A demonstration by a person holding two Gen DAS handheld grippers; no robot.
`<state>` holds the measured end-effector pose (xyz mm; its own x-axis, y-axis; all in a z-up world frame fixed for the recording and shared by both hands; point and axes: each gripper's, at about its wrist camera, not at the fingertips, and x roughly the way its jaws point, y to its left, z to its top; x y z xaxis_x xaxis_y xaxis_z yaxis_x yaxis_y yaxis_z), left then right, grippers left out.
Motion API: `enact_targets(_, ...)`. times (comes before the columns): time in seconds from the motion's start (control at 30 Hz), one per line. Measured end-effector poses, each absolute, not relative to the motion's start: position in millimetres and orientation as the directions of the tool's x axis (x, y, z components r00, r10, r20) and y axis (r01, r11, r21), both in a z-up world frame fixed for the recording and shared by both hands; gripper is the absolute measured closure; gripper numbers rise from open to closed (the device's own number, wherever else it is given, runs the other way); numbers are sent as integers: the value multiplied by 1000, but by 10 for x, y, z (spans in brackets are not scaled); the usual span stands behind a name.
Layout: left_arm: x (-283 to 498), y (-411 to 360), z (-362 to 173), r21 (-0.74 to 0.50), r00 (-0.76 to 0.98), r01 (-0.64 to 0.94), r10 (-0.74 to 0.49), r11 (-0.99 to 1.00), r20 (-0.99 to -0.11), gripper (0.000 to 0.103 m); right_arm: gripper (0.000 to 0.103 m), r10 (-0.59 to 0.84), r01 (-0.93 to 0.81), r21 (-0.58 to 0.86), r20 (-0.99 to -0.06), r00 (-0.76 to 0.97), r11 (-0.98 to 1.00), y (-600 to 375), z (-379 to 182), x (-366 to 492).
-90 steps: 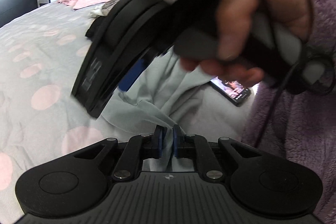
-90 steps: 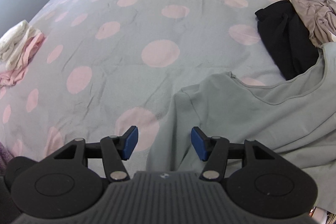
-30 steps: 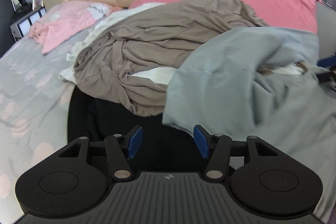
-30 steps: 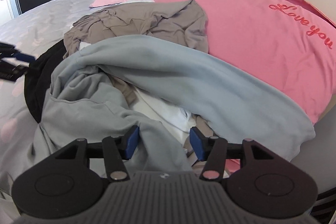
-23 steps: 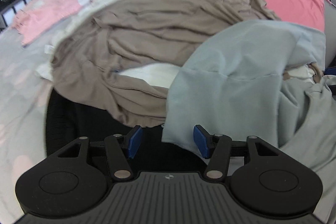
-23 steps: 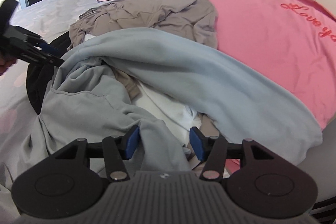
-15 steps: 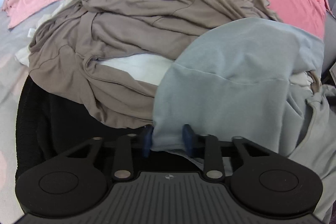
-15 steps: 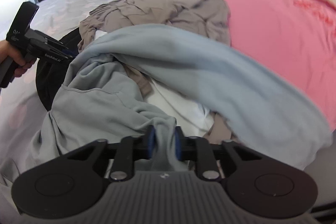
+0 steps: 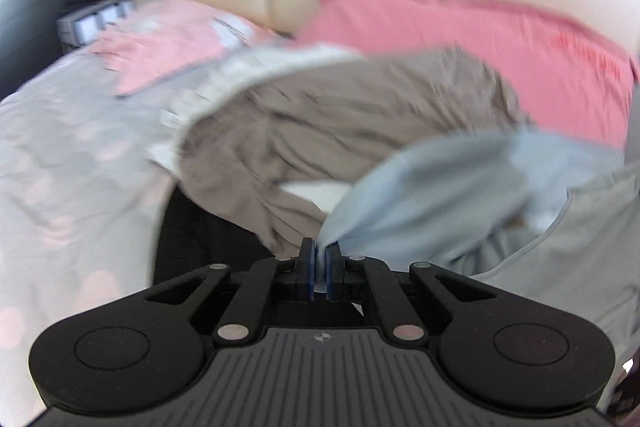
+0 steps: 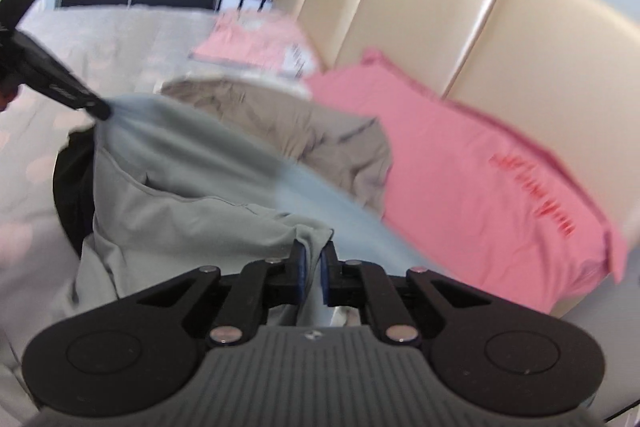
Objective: Fold clothes
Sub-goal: 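Lift the grey-green shirt with both grippers and shake it out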
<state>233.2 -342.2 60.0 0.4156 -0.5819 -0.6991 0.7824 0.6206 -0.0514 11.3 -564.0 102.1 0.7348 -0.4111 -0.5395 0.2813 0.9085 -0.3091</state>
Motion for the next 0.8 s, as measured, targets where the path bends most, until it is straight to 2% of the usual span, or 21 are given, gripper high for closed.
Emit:
enact_targets(0.27,1930,-2369,1669,-51,623,670,-598,741,-504,101,96,-378,261,-349,-329,866,900,-4961,1885,-125)
enact_targets(0.5,1133,-1131,2620,-15,781,585,-569,811,-258,101,96,-267,203,-376,-126,956,904,-4260,2560,-437)
enact_targets(0.8,55,17,3601,1,897,443,-443,897,10,101,96,-34,35,-305,9,999,952,-3531,3115,-740)
